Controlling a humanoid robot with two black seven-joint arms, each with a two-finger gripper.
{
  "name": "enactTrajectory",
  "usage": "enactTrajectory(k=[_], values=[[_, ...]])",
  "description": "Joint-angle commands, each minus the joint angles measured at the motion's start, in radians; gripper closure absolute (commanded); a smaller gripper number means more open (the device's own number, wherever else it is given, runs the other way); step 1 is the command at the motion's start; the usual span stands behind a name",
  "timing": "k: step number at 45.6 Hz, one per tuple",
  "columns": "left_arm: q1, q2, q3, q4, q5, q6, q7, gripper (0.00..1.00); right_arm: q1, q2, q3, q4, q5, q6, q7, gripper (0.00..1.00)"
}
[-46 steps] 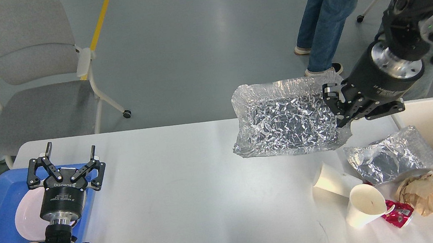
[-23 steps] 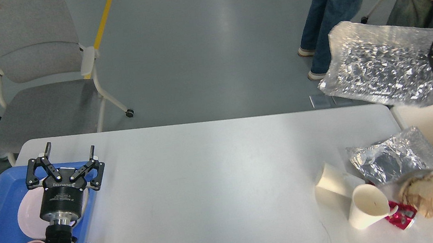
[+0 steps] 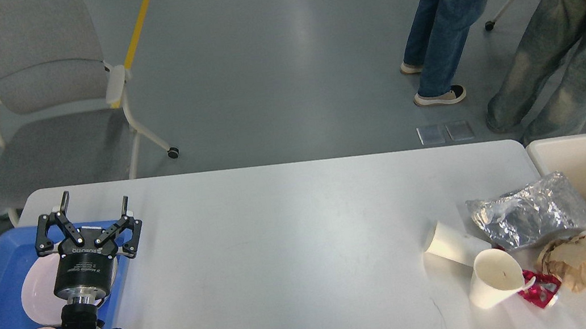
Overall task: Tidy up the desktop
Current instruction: 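Drop the foil package into the white bin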
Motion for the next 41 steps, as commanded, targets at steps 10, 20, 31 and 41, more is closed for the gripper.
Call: enactTrajectory(k=[10, 20, 31, 41], values=[[0.0, 0.0, 0.0, 0.0, 0.001, 0.0, -0.001, 0.04, -0.842, 0.227, 0.606, -0.587, 0.002, -0.198, -0.041, 1.0], [0.0, 0.0, 0.0, 0.0, 0.001, 0.0, -0.001, 0.04, -1.033, 0.496, 0.609, -0.929, -0.011, -0.201, -0.107, 1.0], [0.0, 0.0, 0.0, 0.0, 0.001, 0.0, 0.0, 0.04, -1.036, 0.527, 0.609, -0.929, -0.015, -0.201, -0.136, 1.0], [0.0, 0.0, 0.0, 0.0, -0.001, 0.0, 0.0, 0.04, -1.039, 0.534, 0.611, -0.926, -0.012, -0.205, -0.135, 0.61]])
